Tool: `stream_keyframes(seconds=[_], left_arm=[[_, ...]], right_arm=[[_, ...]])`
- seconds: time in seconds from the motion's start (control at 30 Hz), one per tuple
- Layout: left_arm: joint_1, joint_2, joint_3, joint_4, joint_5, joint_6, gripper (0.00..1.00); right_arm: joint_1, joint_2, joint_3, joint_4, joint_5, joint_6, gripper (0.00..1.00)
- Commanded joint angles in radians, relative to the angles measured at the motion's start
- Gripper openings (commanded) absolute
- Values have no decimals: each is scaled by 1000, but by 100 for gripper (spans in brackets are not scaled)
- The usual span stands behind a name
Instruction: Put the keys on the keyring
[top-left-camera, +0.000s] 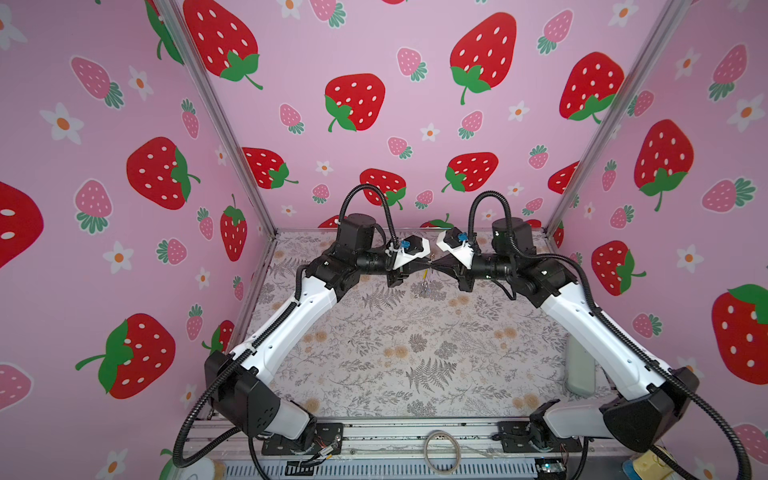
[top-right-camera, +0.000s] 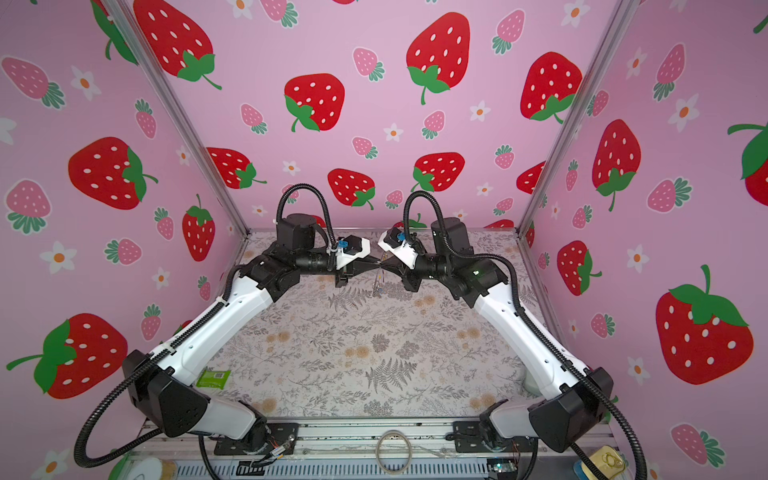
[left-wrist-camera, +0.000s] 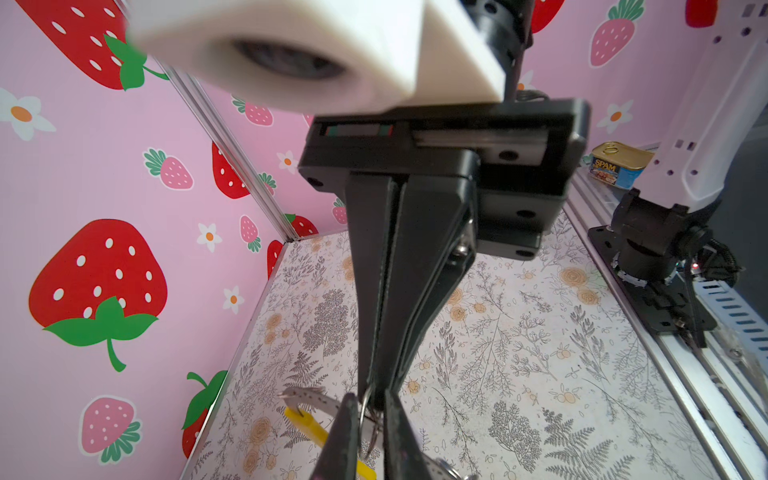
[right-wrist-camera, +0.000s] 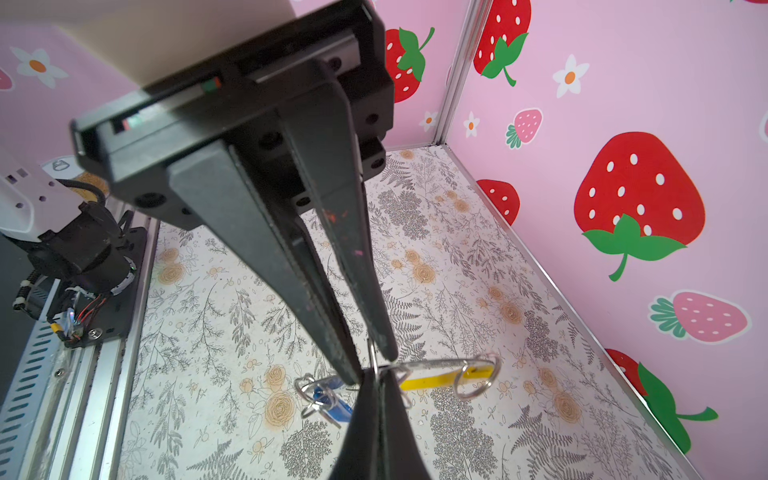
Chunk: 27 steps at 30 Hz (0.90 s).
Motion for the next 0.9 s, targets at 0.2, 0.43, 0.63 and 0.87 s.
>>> stream_keyframes(seconds=[0.2,0.43,0.63,0.87], left_arm=[[-9,12,49,19,68,-17,0],[5,-24,-8,181,79,-132,0],[5,-35,-22,242,95,-178,0],[6,-36,-54,339,92,-241,0]], right_arm=[[14,-8,21,33,52,-4,16],[-5,-91,-116,157,96,50,32],[-30,-118,-163,232,72,92,31],[-32,-100,-154,271,-27,122,31]])
